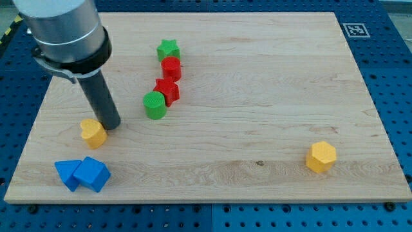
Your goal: Push the yellow heart above the blue triangle
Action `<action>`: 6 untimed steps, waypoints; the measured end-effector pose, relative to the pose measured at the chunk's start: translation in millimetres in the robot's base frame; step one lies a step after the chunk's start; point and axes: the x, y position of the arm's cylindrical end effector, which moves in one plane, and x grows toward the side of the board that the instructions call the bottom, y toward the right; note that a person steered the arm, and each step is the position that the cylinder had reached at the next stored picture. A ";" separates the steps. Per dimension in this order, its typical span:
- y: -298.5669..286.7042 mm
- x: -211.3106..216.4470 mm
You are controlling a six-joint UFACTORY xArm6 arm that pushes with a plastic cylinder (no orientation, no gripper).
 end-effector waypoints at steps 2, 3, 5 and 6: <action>-27.3 1.2; -39.1 2.1; -46.5 28.8; -46.2 48.6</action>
